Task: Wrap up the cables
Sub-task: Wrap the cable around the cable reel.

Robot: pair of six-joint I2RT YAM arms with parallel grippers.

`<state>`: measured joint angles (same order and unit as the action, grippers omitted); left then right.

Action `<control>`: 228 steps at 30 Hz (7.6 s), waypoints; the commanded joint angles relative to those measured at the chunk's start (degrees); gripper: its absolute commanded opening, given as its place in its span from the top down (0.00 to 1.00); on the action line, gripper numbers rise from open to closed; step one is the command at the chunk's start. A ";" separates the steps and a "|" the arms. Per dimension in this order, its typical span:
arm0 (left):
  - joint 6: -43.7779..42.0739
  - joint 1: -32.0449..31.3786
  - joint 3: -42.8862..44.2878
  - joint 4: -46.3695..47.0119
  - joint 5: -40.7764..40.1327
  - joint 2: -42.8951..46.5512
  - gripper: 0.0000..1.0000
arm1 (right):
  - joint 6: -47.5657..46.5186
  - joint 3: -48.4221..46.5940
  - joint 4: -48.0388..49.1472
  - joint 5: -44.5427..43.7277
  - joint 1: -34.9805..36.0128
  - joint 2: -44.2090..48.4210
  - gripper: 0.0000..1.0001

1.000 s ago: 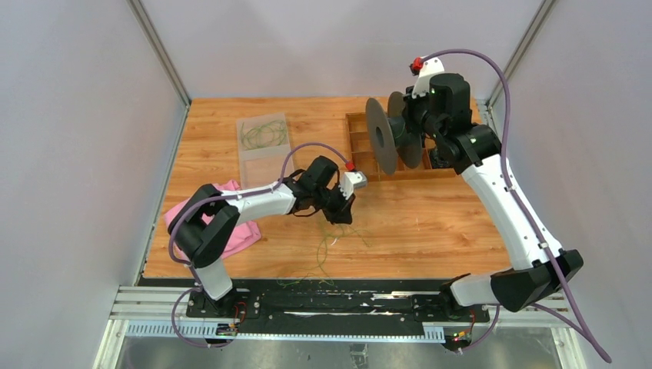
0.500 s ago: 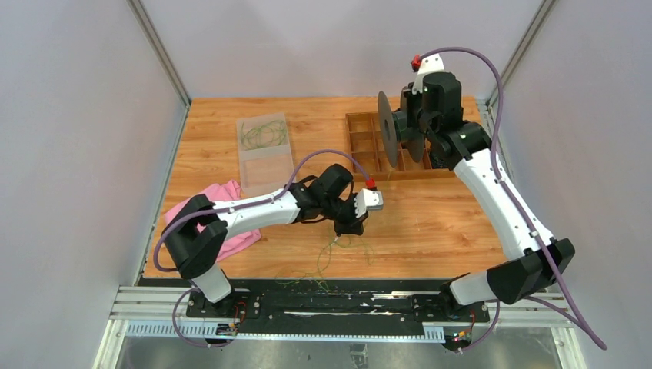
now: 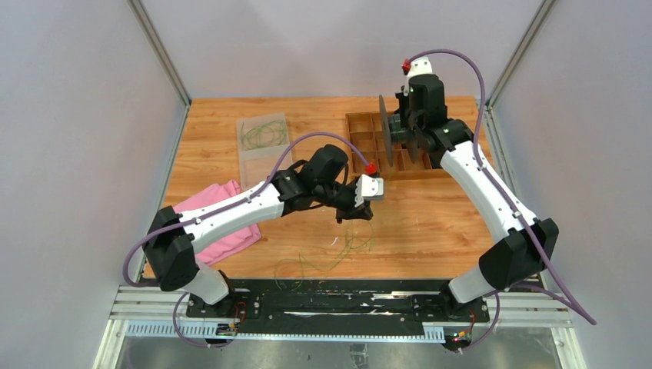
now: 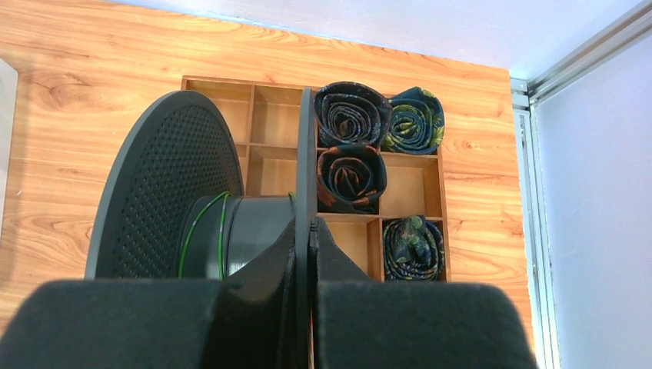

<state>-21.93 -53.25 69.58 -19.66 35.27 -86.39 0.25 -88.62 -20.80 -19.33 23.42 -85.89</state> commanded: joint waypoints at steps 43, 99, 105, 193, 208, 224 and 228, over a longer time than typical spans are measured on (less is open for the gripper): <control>6.41 17.50 26.72 -6.52 -9.64 -3.81 1.00 | -12.33 24.92 12.14 18.15 7.35 16.45 0.99; 20.40 22.72 -1.73 17.83 -10.86 -2.15 0.68 | -1.11 13.54 3.97 42.17 -3.90 18.86 0.99; 19.76 23.82 -3.40 19.03 -11.21 0.17 0.55 | -1.47 11.95 2.37 40.75 -4.24 19.20 0.99; 30.93 -1.60 -10.43 42.75 -5.76 -16.86 1.00 | 12.25 -8.77 -4.26 6.80 -5.58 2.30 0.99; 16.19 -13.40 3.95 15.50 -8.95 -17.23 1.00 | 9.99 -8.83 -2.22 4.84 -5.81 -2.45 0.99; -6.29 -14.58 26.94 -21.31 -10.73 -10.57 1.00 | 4.51 5.05 4.33 11.96 -5.66 2.94 0.99; -8.71 -14.26 31.80 -25.23 -12.87 -9.46 1.00 | 4.02 7.47 5.21 14.69 -5.64 3.93 0.99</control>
<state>-25.65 -66.65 96.75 -36.95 22.17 -98.78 5.39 -82.37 -23.75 -7.09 18.59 -85.03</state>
